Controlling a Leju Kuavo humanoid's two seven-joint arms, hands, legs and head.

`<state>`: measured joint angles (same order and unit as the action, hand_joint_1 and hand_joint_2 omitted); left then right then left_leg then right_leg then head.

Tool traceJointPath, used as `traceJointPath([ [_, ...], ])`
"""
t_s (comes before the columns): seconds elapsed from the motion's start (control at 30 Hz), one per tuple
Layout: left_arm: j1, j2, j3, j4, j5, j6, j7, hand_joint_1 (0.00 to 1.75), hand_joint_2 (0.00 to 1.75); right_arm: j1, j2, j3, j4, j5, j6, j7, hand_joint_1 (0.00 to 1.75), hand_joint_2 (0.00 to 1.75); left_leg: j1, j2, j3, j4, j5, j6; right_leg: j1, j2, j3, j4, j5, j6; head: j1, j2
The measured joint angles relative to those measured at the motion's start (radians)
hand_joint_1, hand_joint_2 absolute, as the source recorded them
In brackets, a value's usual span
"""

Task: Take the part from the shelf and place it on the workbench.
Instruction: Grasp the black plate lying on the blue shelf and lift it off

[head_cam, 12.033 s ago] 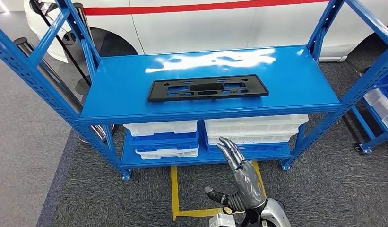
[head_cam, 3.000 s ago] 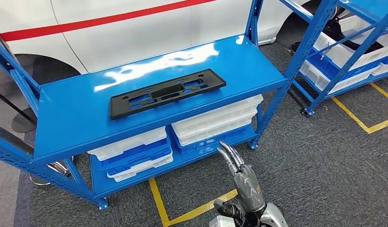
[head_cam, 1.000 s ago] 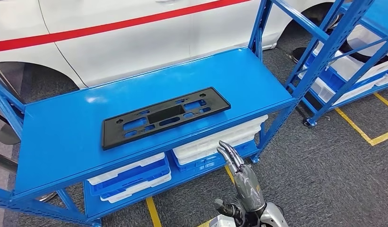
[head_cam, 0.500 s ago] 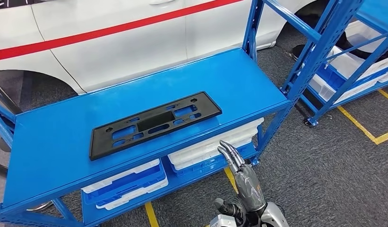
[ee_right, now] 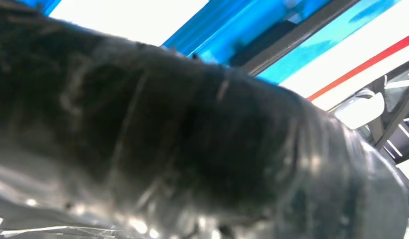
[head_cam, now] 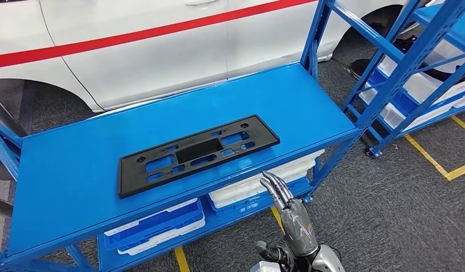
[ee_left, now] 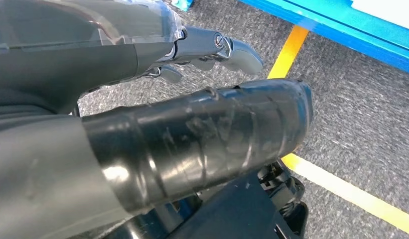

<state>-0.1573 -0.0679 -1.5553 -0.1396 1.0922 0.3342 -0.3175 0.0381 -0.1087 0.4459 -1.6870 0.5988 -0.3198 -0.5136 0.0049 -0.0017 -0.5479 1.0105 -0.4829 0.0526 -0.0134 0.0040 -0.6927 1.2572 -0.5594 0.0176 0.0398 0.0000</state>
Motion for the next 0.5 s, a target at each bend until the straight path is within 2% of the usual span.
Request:
traceJointPath([
  [0.03,0.000,0.000,0.000,0.000,0.001,0.002,0.002,0.00,0.00,0.001,0.000,0.000,0.000,0.009,-0.007,0.000,0.00,0.00,0.000,-0.001,0.005,0.002,-0.006,-0.002,0.000,0.000,0.021,-0.059,0.044,-0.002,0.000,0.000],
  [0.07,0.000,0.000,0.000,0.000,0.002,0.004,0.003,0.00,0.00,0.000,0.000,0.000,0.000,0.015,-0.012,0.000,0.00,0.00,-0.001,-0.002,0.008,0.005,-0.012,-0.005,0.001,-0.001,0.045,-0.117,0.075,-0.006,0.000,0.000],
  [0.1,-0.001,0.000,0.000,0.000,0.003,0.006,0.003,0.00,0.00,0.000,0.000,0.000,-0.001,0.021,-0.017,0.001,0.00,0.00,-0.003,-0.002,0.009,0.009,-0.018,-0.010,0.003,-0.001,0.065,-0.167,0.095,-0.009,0.000,0.000],
  [0.13,-0.001,-0.001,0.000,0.000,0.004,0.008,0.003,0.00,0.00,0.000,0.000,0.000,-0.002,0.025,-0.021,0.001,0.00,0.00,-0.005,-0.003,0.009,0.011,-0.021,-0.015,0.005,-0.001,0.076,-0.196,0.102,-0.012,-0.001,0.000],
  [0.2,-0.002,-0.001,0.000,0.000,0.005,0.010,0.002,0.00,0.00,0.001,0.000,0.000,-0.005,0.031,-0.029,0.001,0.00,0.00,-0.007,-0.003,0.009,0.011,-0.024,-0.026,0.008,0.002,0.079,-0.209,0.097,-0.016,-0.001,0.000],
  [0.27,-0.003,-0.001,0.000,0.000,0.006,0.012,0.001,0.00,0.00,0.002,0.000,0.000,-0.008,0.036,-0.036,0.002,0.00,0.00,-0.005,-0.002,0.007,0.019,-0.036,-0.035,0.004,0.002,0.084,-0.215,0.097,-0.025,-0.001,0.000],
  [0.33,-0.004,-0.001,0.000,0.000,0.007,0.013,0.000,0.00,0.00,0.001,0.000,0.000,-0.011,0.042,-0.042,0.002,0.00,0.00,-0.002,-0.001,-0.024,0.092,-0.080,-0.046,0.000,0.000,0.091,-0.222,0.096,-0.034,-0.001,0.000],
  [0.4,-0.004,-0.001,0.000,0.000,0.008,0.013,0.000,0.00,0.00,0.001,0.000,0.000,-0.012,0.044,-0.045,0.002,0.00,0.00,0.002,-0.001,-0.089,0.225,-0.138,-0.055,0.000,-0.003,0.094,-0.222,0.093,-0.039,-0.002,0.000],
  [0.43,-0.003,-0.001,0.000,0.000,0.009,0.013,0.000,0.00,0.00,0.002,0.000,0.000,-0.012,0.045,-0.045,0.002,0.00,0.00,0.004,-0.001,-0.118,0.277,-0.152,-0.058,0.000,-0.004,0.095,-0.222,0.092,-0.040,-0.002,0.000],
  [0.47,-0.002,-0.001,0.000,0.000,0.009,0.013,0.000,0.00,0.00,0.002,0.000,0.000,-0.012,0.045,-0.046,0.002,0.00,0.00,0.005,-0.001,-0.133,0.297,-0.146,-0.059,0.000,-0.004,0.096,-0.221,0.091,-0.040,-0.002,0.000],
  [0.5,-0.001,-0.001,0.000,0.000,0.009,0.013,0.000,0.00,0.00,0.002,0.000,0.000,-0.012,0.045,-0.046,0.002,0.00,0.00,0.005,-0.001,-0.129,0.280,-0.123,-0.059,0.000,-0.003,0.098,-0.221,0.090,-0.040,-0.002,0.000],
])
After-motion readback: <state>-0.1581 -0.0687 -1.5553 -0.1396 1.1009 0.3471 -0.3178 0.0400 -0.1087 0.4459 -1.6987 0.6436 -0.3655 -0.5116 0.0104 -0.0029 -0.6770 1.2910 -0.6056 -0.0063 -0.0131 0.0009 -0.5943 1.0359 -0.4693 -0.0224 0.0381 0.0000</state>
